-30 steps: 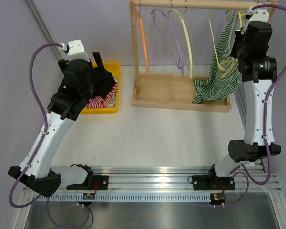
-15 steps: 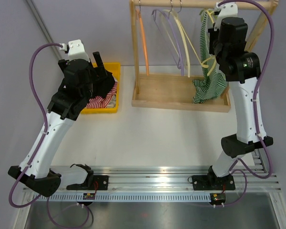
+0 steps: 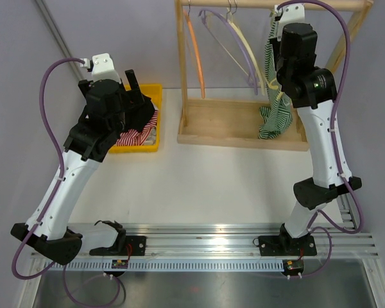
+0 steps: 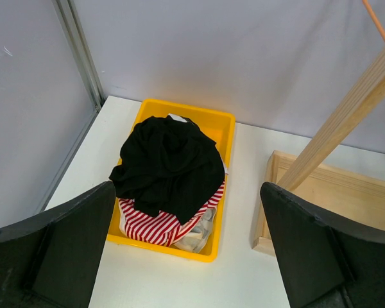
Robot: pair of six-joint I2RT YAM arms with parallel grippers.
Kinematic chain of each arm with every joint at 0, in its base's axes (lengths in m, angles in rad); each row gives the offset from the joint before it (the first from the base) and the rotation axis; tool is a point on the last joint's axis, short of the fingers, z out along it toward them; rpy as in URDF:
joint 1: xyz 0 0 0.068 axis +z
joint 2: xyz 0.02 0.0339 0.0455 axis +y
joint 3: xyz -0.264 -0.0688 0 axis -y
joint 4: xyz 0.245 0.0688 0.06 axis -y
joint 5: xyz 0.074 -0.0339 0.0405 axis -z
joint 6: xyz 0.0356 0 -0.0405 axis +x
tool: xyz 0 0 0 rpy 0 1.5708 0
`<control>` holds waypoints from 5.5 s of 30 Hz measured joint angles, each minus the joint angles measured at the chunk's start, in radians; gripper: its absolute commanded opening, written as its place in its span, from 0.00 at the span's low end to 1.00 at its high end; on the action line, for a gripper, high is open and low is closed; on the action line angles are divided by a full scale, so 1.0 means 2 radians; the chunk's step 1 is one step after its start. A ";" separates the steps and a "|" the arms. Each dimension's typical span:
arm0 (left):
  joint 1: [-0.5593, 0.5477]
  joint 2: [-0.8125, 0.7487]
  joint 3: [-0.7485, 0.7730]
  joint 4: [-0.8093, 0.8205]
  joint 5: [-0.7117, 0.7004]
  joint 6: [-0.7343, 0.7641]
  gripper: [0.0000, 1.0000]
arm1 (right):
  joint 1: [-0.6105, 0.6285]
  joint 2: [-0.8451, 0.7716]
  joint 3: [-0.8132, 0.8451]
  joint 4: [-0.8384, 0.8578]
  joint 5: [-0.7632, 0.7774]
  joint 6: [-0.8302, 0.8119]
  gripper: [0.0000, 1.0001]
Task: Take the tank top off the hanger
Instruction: Grab a hanger with a tank top on it with the right arm
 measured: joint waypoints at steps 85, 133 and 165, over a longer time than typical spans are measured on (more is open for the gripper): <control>-0.001 -0.103 -0.065 0.014 0.062 -0.016 0.99 | -0.001 -0.003 -0.101 0.186 0.261 -0.295 0.00; -0.001 -0.123 -0.081 0.014 0.071 -0.017 0.99 | -0.042 0.056 -0.085 0.253 0.269 -0.361 0.00; -0.001 -0.131 -0.088 0.015 0.076 -0.018 0.99 | -0.039 0.100 -0.086 0.401 0.299 -0.504 0.00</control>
